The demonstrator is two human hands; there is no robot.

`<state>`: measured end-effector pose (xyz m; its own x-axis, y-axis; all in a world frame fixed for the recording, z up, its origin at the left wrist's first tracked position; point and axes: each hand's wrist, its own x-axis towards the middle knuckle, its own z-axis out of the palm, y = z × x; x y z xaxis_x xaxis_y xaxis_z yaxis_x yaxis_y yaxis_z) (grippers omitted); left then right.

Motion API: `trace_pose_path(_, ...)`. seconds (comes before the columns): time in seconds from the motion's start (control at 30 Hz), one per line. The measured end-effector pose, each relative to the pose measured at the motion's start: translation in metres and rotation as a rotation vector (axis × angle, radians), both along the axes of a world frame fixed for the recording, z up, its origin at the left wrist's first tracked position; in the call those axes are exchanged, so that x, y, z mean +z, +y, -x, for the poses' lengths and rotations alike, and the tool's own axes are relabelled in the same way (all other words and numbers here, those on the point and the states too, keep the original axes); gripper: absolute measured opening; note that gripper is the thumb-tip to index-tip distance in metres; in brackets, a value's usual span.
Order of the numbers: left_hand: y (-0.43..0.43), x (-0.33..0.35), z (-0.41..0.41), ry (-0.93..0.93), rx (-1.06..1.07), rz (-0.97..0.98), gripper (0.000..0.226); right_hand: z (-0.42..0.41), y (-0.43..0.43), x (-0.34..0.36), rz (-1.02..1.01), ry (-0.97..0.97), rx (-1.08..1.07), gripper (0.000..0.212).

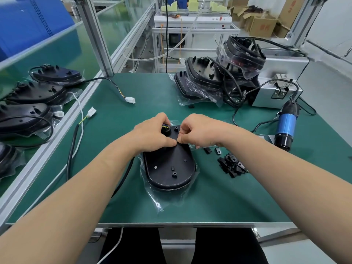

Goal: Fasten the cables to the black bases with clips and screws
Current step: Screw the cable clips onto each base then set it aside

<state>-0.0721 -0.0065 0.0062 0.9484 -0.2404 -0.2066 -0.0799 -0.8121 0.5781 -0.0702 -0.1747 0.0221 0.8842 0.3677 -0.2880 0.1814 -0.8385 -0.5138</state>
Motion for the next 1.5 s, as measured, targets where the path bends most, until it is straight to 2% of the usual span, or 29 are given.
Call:
trace_pose_path(0.13,-0.006,0.002,-0.001,0.025,0.034,-0.053,0.057,0.001,0.001,0.003,0.026,-0.016,0.002,0.016)
trace_pose_path(0.23,-0.01,0.004,0.003,0.031,0.063,-0.035,0.065,0.003,0.003,0.003,0.058,-0.044,0.009,0.01)
trace_pose_path(0.4,-0.009,0.0,0.005,0.033,0.102,0.02,0.061,0.008,0.003,0.001,0.116,-0.185,0.042,0.008)
trace_pose_path(0.63,-0.005,-0.005,0.003,0.029,0.123,0.069,0.05,0.007,-0.007,-0.013,0.01,-0.27,-0.04,0.008)
trace_pose_path(0.77,0.004,-0.005,0.0,0.033,0.09,0.101,0.037,0.009,-0.016,-0.024,-0.307,-0.149,-0.173,0.009)
trace_pose_path(0.87,0.011,-0.003,-0.002,0.069,0.074,0.161,0.037,0.01,-0.011,-0.035,-0.309,-0.146,-0.204,0.026)
trace_pose_path(0.93,0.014,-0.002,-0.001,0.099,0.057,0.207,0.039,0.008,-0.006,-0.042,-0.355,-0.044,-0.255,0.034)
trace_pose_path(1.03,0.017,-0.001,-0.001,0.122,0.034,0.249,0.039,0.001,-0.004,-0.045,-0.513,0.181,-0.37,0.036)
trace_pose_path(1.13,0.016,0.0,0.001,0.122,0.047,0.273,0.038,0.0,-0.005,-0.046,-0.596,0.253,-0.409,0.037)
trace_pose_path(1.23,0.02,-0.007,0.007,0.074,0.11,0.227,0.048,0.005,-0.007,-0.05,-0.514,0.148,-0.35,0.033)
trace_pose_path(1.33,0.039,-0.015,0.021,-0.08,0.241,0.139,0.076,-0.003,-0.018,-0.047,-0.378,-0.139,-0.309,0.024)
trace_pose_path(1.4,0.059,-0.02,0.031,-0.074,0.294,0.067,0.097,-0.018,-0.027,-0.042,-0.162,-0.323,-0.231,0.008)
trace_pose_path(1.5,0.08,-0.025,0.043,0.073,0.299,-0.053,0.127,-0.037,-0.023,-0.04,0.094,-0.231,-0.068,0.039)
